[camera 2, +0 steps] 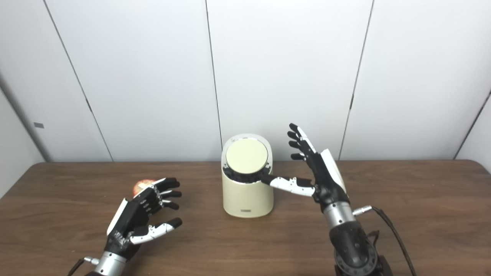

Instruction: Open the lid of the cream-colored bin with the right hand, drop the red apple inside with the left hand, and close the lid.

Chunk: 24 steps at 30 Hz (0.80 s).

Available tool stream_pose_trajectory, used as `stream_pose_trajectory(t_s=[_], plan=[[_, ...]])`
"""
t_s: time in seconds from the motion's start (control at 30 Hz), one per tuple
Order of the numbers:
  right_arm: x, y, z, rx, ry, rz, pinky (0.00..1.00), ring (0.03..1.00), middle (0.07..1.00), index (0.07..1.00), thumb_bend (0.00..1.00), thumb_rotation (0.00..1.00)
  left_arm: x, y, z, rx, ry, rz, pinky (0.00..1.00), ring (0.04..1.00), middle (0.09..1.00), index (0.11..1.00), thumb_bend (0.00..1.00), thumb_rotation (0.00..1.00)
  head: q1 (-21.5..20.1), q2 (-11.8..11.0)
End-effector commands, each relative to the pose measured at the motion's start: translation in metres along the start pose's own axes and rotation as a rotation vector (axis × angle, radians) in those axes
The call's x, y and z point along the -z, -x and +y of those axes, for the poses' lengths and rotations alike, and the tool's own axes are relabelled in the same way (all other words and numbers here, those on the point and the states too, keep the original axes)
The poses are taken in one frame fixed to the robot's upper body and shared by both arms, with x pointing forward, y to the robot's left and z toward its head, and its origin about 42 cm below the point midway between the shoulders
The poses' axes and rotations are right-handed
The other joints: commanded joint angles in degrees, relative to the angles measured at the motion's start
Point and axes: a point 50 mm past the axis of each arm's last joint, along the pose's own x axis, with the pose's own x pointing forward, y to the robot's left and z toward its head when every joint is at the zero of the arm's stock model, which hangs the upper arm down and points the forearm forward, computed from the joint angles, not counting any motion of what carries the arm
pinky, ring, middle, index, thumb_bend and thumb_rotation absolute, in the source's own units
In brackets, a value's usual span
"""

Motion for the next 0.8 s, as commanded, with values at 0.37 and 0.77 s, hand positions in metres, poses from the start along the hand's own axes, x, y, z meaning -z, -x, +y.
stream_pose_trajectory(t_s=[0.37,0.77], plan=[[-0.053,-0.07,-0.023,-0.042,0.219,-0.074,0.69,0.87,0.925,0.974,0.83,0.43,0.017,0.018,-0.009,-0.013,0.023,0.051,0.62,0.734,0.799,0.801,0.68,0.0,-0.3,0.4],[-0.071,-0.091,-0.001,-0.12,0.301,-0.056,0.7,0.882,0.948,0.967,0.83,0.37,0.017,0.018,-0.013,-0.001,0.018,0.054,0.61,0.732,0.801,0.805,0.66,0.0,0.1,1.1]])
